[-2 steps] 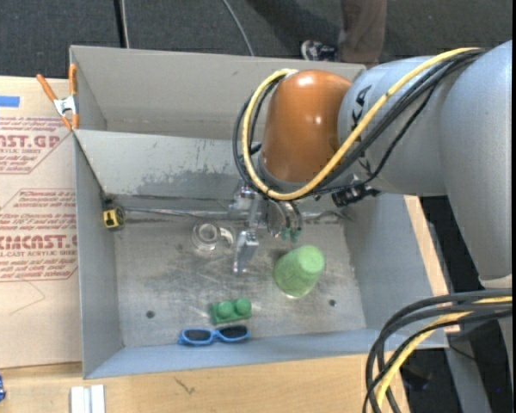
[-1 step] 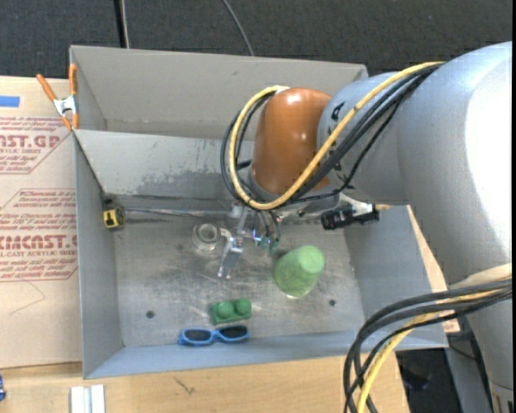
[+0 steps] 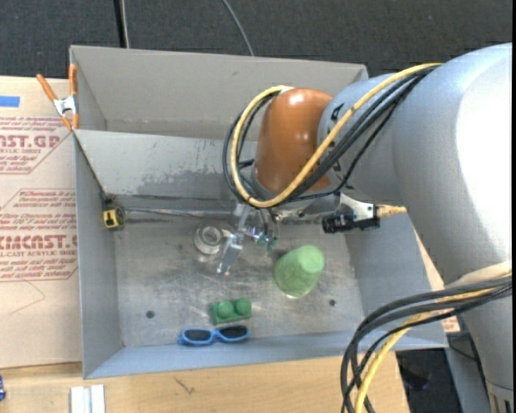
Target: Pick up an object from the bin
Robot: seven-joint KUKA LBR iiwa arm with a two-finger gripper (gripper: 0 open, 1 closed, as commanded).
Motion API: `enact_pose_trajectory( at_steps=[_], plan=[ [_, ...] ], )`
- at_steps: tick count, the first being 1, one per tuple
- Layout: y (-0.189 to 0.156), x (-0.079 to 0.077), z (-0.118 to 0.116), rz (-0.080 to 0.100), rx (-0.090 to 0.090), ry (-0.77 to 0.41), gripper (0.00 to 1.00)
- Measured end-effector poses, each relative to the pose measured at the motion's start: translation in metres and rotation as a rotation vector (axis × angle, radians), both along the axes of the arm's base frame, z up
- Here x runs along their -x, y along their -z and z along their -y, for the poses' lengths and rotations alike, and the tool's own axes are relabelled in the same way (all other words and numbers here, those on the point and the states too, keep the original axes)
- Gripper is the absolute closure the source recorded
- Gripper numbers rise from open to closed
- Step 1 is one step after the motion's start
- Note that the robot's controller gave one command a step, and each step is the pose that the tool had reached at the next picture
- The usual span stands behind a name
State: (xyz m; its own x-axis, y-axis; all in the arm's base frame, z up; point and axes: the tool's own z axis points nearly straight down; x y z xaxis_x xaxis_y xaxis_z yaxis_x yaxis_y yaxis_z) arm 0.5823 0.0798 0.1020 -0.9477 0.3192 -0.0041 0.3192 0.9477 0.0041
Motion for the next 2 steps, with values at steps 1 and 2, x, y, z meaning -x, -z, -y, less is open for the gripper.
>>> enact_pose_trajectory(
  at_steps=[1, 2],
  plan=[
    [0.027, -0.004, -0.013, 0.008, 0.001, 0.134, 0.00],
    [0.027, 0.001, 0.001, 0.010, -0.006, 0.192, 0.00]
  ],
)
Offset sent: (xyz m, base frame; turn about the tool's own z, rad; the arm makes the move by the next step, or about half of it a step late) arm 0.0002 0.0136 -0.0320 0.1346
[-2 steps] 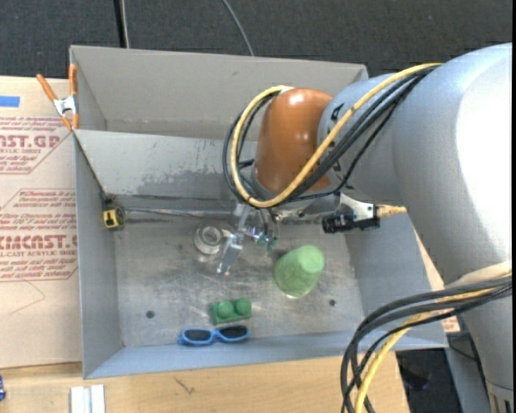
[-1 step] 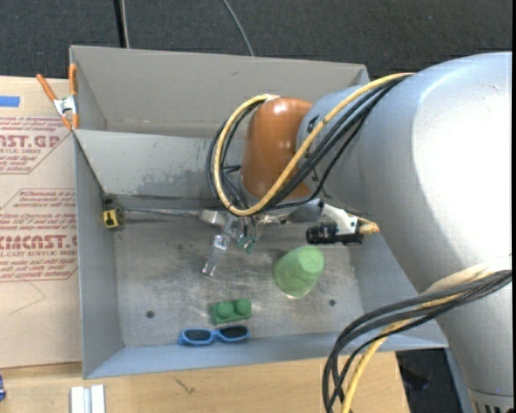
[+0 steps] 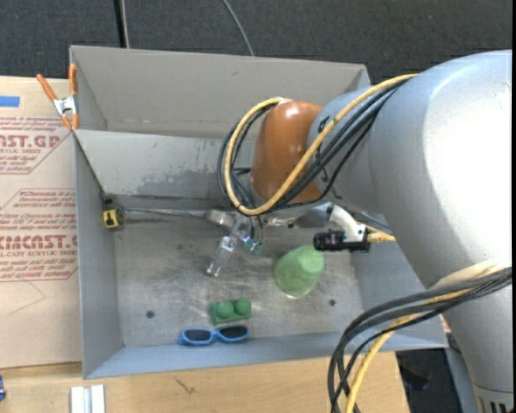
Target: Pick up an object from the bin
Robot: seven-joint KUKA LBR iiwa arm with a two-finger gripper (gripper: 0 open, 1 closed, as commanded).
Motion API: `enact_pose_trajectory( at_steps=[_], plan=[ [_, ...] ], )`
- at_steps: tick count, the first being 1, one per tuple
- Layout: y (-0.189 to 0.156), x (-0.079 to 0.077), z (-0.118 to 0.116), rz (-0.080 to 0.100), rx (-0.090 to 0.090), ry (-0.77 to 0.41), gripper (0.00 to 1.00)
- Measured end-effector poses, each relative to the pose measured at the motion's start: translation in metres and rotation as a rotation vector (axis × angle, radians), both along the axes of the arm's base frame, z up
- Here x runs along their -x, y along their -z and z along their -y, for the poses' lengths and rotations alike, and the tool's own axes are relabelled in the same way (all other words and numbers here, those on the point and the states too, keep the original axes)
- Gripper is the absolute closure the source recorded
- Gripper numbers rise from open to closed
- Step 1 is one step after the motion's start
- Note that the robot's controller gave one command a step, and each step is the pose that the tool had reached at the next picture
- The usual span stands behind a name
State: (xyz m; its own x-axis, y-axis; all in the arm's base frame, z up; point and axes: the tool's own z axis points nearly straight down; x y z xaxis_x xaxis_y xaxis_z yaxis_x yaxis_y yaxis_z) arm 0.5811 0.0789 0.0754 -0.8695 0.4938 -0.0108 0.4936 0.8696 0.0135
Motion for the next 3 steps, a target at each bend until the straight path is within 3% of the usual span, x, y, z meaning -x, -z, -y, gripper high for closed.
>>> enact_pose_trajectory(
  at_steps=[1, 2, 3],
  plan=[
    [-0.001, 0.001, 0.000, -0.007, 0.000, 0.000, 1.00],
    [-0.071, -0.001, -0.001, -0.008, 0.004, -0.002, 1.00],
    [-0.101, -0.002, -0.002, -0.012, 0.005, -0.003, 1.00]
  ],
)
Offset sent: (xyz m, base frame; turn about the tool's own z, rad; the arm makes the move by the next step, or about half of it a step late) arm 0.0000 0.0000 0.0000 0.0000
